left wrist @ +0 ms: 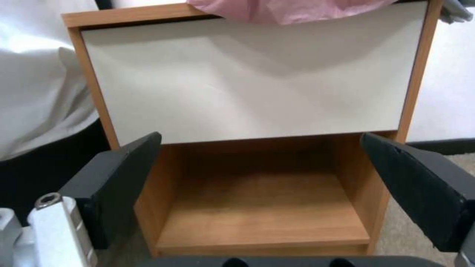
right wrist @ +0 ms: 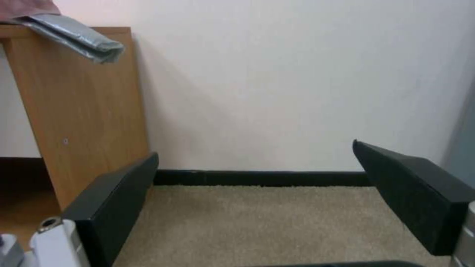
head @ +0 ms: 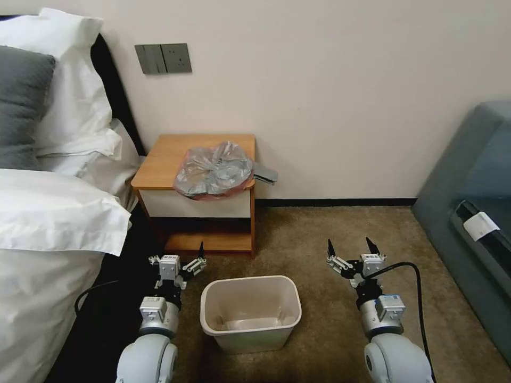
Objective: Pick up the garbage bag from the table and place it over the trash can.
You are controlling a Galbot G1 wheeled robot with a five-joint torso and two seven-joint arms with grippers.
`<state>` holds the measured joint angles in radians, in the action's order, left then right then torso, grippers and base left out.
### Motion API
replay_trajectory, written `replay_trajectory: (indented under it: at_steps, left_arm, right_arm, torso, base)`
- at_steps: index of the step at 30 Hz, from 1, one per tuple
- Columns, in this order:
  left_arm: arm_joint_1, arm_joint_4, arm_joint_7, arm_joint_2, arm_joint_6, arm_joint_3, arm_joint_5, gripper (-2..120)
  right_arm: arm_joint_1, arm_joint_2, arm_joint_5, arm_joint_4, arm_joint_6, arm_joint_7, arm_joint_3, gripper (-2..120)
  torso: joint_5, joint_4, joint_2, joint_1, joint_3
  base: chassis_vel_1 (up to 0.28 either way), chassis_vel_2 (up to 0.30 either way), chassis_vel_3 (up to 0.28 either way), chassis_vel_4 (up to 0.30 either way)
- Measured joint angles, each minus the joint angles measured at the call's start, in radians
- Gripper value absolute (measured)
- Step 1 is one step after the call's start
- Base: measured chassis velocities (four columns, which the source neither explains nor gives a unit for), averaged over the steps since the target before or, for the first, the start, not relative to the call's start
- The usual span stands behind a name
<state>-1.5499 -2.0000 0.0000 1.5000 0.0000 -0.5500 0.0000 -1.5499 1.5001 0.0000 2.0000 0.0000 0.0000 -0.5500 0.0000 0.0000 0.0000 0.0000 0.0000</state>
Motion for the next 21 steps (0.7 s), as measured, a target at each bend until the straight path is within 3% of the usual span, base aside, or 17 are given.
replay_trajectory:
  at_steps: [12, 17, 20, 21]
  left_arm:
    - [-0.008, -0.020, 0.000, 0.000, 0.002, -0.008, -0.012, 100]
    - [-0.056, -0.128, 0.006, -0.001, 0.020, -0.057, -0.077, 100]
    - [-0.106, -0.245, 0.014, -0.003, 0.040, -0.108, -0.148, 100]
    - [-0.106, -0.245, 0.014, -0.003, 0.040, -0.108, -0.148, 100]
  right_arm:
    - [-0.004, 0.001, 0.003, 0.012, -0.003, 0.000, 0.000, 100]
    - [-0.035, 0.012, 0.040, 0.106, -0.031, 0.004, -0.004, 100]
    - [-0.077, 0.026, 0.089, 0.225, -0.069, 0.012, -0.010, 100]
    - [-0.077, 0.026, 0.089, 0.225, -0.069, 0.012, -0.010, 100]
  torso:
    - [-0.0003, -0.0001, 0.000, 0.000, 0.000]
    - [-0.0002, 0.0001, 0.000, 0.000, 0.000]
    - [-0.0001, 0.0001, 0.000, 0.000, 0.000]
    - [-0.0001, 0.0001, 0.000, 0.000, 0.000]
  base:
    - [0.000, 0.000, 0.000, 0.000]
    - [0.000, 0.000, 0.000, 0.000]
    - [0.000, 0.000, 0.000, 0.000]
    - [0.000, 0.000, 0.000, 0.000]
